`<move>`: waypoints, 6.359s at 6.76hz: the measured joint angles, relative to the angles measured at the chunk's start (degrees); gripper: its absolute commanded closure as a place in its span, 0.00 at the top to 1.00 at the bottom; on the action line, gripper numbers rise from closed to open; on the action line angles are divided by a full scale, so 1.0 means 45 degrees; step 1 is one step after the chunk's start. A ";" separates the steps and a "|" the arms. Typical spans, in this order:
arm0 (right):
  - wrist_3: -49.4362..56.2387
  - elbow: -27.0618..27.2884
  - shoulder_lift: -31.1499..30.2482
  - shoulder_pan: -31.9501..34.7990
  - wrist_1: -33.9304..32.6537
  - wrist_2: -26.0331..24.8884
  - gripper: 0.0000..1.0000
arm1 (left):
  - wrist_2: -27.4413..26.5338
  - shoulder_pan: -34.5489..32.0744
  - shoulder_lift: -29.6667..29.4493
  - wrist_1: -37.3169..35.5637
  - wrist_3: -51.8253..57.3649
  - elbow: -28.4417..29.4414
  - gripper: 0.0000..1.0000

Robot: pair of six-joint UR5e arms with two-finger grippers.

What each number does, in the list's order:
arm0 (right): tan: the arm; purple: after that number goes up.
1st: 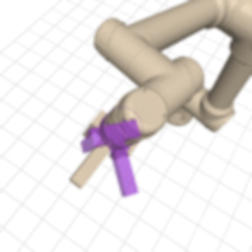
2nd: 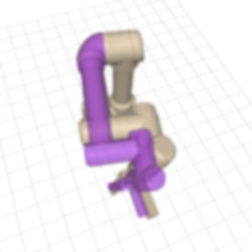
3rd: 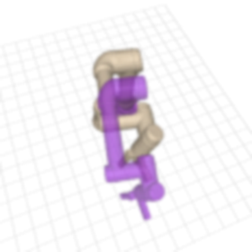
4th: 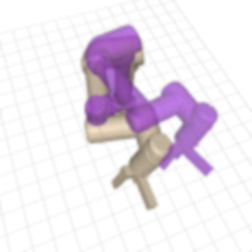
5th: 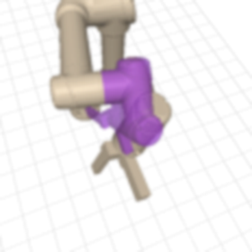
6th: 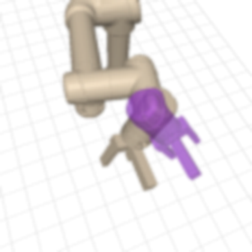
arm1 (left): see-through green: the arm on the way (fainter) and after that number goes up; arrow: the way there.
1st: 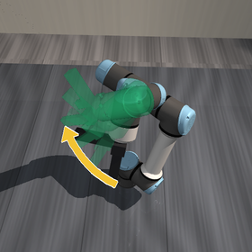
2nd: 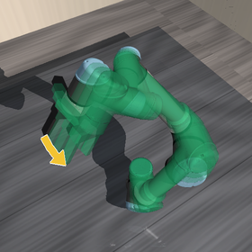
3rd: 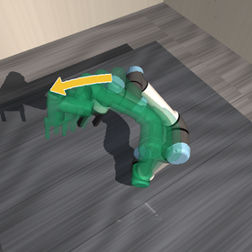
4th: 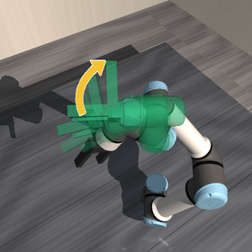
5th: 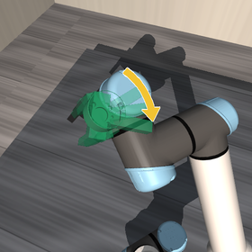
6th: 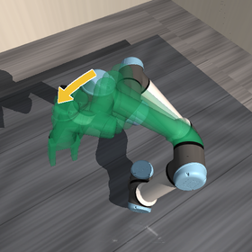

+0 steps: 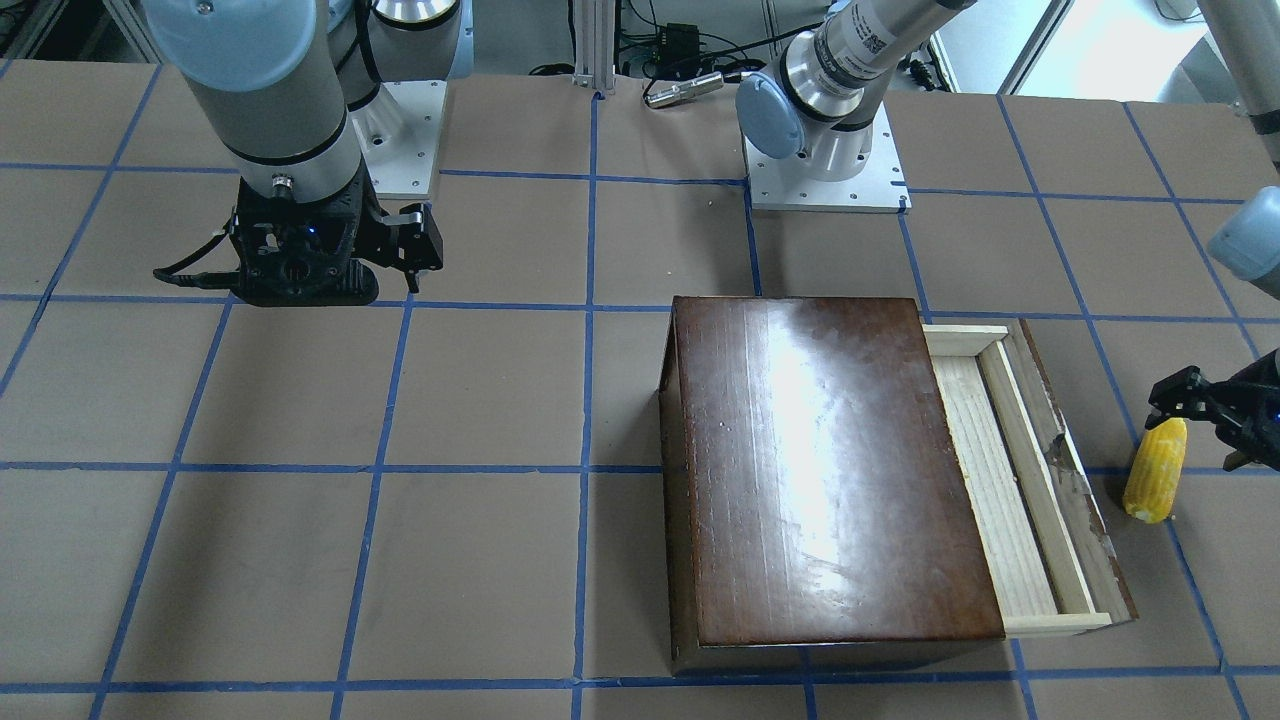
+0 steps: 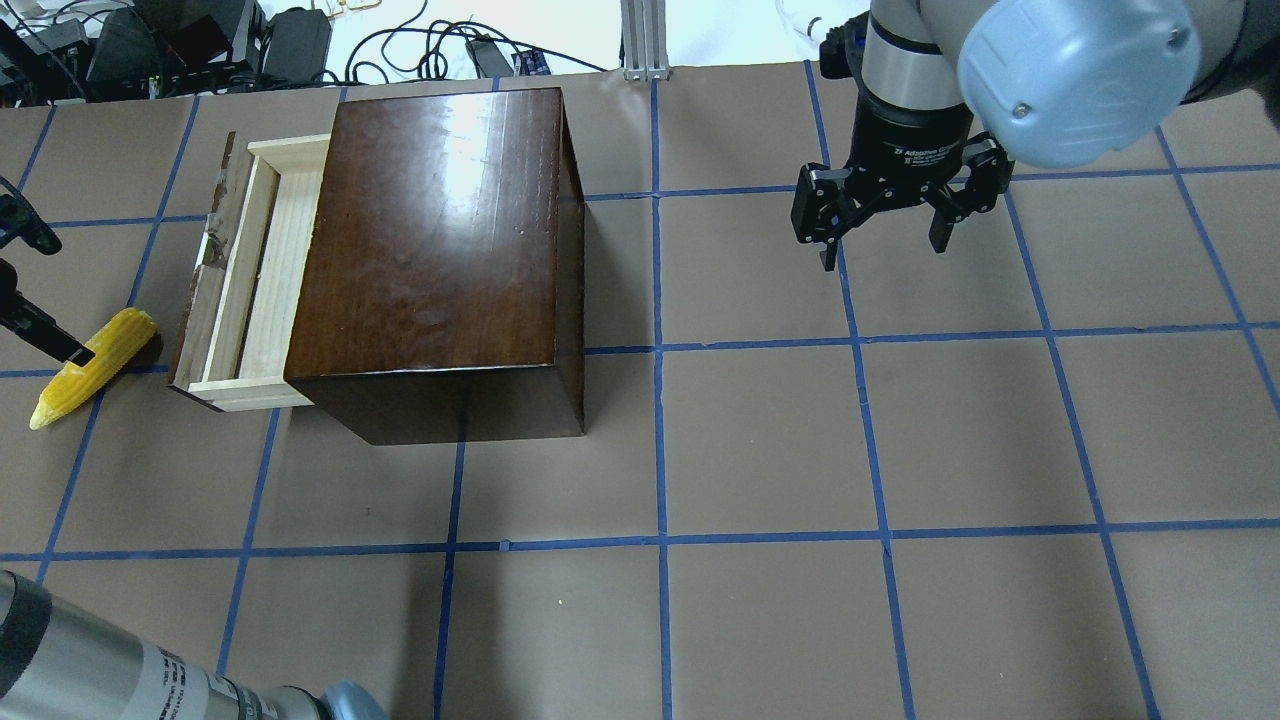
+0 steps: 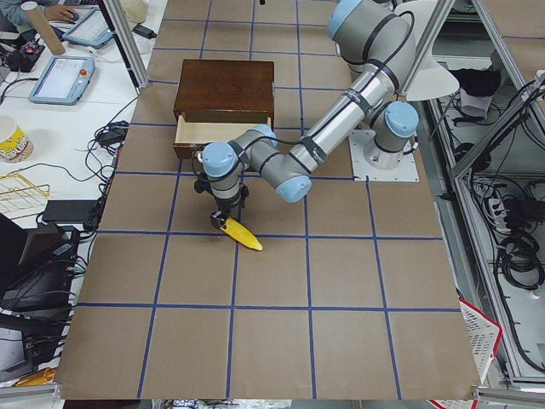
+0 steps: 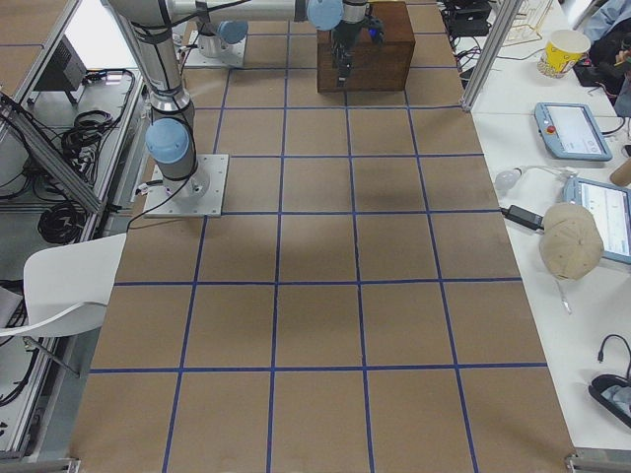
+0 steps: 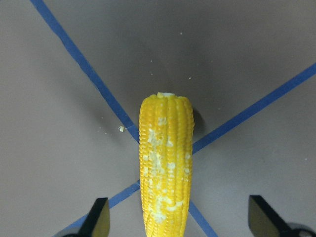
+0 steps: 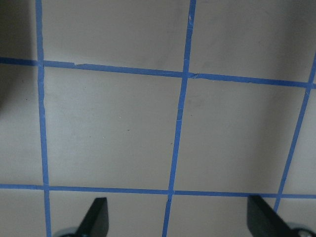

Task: Open drawer and put corn inside
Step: 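Lower the left gripper and grasp the yellow corn cob, then lift the corn and carry it with the left gripper over the drawer, then lower the corn into the open drawer and open the left gripper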

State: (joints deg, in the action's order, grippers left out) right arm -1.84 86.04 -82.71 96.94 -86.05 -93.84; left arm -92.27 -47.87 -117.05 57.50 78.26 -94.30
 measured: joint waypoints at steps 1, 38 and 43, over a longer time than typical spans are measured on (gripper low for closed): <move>0.0000 0.0000 0.0000 0.0000 0.0000 0.0006 1.00 | 0.0009 0.0036 -0.0142 -0.0254 0.0185 -0.0188 1.00; -0.0001 0.0000 0.0000 0.0000 0.0000 0.0012 1.00 | 0.2910 -0.5002 0.0187 0.5999 -1.2997 0.3194 1.00; -0.0001 0.0000 0.0001 0.0000 0.0000 0.0013 1.00 | 0.1916 -0.5153 0.1119 0.6479 -1.3104 0.3655 1.00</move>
State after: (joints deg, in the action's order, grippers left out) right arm -1.85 86.05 -82.70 96.94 -86.04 -93.78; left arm -83.64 -71.06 -112.01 86.65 19.29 -77.85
